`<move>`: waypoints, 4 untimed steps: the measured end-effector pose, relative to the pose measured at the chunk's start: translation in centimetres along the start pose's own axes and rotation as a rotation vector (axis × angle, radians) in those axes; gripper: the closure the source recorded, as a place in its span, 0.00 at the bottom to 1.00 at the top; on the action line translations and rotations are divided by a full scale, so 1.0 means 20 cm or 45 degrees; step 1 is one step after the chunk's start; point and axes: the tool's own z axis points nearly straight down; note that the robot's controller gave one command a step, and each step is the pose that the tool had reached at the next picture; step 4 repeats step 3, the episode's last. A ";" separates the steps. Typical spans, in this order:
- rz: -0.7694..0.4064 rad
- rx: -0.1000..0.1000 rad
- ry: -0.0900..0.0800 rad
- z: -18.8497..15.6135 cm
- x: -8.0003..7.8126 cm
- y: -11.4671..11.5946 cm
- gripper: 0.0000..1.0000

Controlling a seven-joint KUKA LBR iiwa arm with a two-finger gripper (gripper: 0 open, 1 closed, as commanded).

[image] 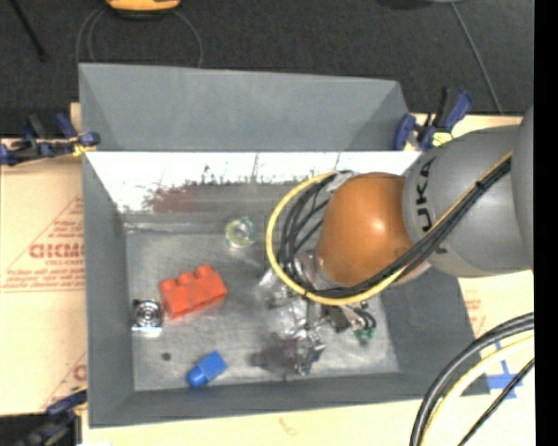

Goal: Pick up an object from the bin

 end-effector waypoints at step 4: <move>-0.637 0.007 -0.014 -0.61 0.12 -0.01 1.00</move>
Offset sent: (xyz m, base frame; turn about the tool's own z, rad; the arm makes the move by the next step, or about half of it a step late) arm -0.0189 -0.0057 -0.0358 -0.2740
